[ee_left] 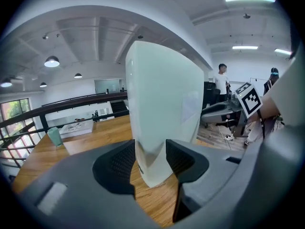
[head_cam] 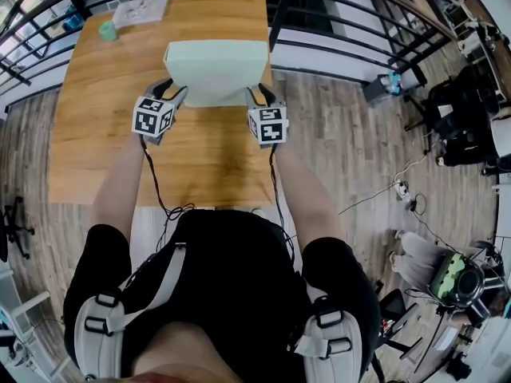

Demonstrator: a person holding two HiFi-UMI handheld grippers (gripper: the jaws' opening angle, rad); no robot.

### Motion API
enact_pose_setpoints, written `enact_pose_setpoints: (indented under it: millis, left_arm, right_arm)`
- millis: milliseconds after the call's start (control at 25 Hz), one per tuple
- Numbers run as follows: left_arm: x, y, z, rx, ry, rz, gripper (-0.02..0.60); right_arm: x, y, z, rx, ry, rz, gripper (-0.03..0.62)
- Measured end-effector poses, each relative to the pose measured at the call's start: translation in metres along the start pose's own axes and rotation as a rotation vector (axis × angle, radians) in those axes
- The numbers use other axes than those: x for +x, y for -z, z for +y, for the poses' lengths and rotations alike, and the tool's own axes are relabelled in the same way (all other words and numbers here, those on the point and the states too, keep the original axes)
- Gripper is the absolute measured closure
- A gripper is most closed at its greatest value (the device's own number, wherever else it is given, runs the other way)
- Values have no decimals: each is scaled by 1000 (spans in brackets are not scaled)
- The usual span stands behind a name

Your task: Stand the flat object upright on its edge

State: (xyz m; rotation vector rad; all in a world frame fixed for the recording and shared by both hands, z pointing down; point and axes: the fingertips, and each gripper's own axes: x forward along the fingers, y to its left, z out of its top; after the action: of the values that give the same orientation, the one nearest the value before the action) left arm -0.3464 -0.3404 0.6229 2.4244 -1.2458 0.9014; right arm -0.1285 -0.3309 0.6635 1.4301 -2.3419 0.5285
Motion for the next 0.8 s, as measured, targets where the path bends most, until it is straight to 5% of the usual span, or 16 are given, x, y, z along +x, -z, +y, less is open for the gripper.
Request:
enact_pose_setpoints:
  millis: [360,560,800]
  left_arm:
    - [-23,-4,7,-64,-75,-72,377]
    - [-65,-37,-3,-79,-134,-201,381]
    - [-139,-62,-20,-119,-304,-355,574]
  right_arm:
    - [-21,-17,-3,43,-23,-72,459]
    - [-67,-52,-1,85,-50,-208,461]
    - [-124,-111,8,68,-39,-386,552]
